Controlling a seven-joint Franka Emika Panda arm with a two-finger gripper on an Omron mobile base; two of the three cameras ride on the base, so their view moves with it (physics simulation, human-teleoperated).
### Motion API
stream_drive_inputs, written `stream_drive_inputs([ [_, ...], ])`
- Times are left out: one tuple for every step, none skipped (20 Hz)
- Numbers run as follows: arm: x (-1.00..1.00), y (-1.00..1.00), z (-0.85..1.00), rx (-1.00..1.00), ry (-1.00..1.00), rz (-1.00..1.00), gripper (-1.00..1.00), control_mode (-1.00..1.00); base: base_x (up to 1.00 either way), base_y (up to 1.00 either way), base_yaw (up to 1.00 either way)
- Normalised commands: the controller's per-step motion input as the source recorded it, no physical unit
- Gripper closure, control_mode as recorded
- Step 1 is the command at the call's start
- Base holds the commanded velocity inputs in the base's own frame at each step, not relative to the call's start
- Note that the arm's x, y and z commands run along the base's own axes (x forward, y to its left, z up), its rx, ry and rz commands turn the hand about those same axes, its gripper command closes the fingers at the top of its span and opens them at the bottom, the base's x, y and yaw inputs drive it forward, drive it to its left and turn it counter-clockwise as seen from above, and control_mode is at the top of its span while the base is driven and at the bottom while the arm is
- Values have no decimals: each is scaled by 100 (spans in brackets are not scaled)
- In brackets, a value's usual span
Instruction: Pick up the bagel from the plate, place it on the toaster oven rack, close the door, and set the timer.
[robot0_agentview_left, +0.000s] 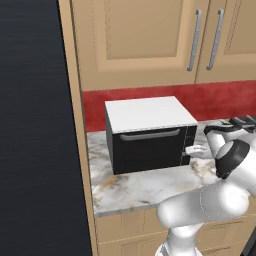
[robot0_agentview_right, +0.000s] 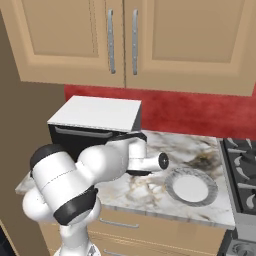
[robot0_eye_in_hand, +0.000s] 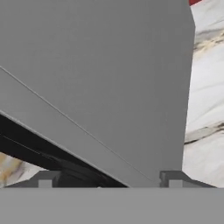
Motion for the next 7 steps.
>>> stream_drive_inputs([
  [34, -34, 60, 25, 10, 2, 100, -100, 0, 0, 0],
  [31, -35, 59, 25, 10, 2, 100, -100, 0, 0, 0],
  [29, -36, 59, 25, 10, 3, 100, -100, 0, 0, 0],
  [26, -39, 58, 24, 9, 3, 100, -100, 0, 0, 0],
  [23, -39, 56, 25, 9, 3, 100, -100, 0, 0, 0],
  [22, -40, 54, 24, 9, 3, 100, -100, 0, 0, 0],
  [21, -42, 50, 24, 9, 3, 100, -100, 0, 0, 0],
])
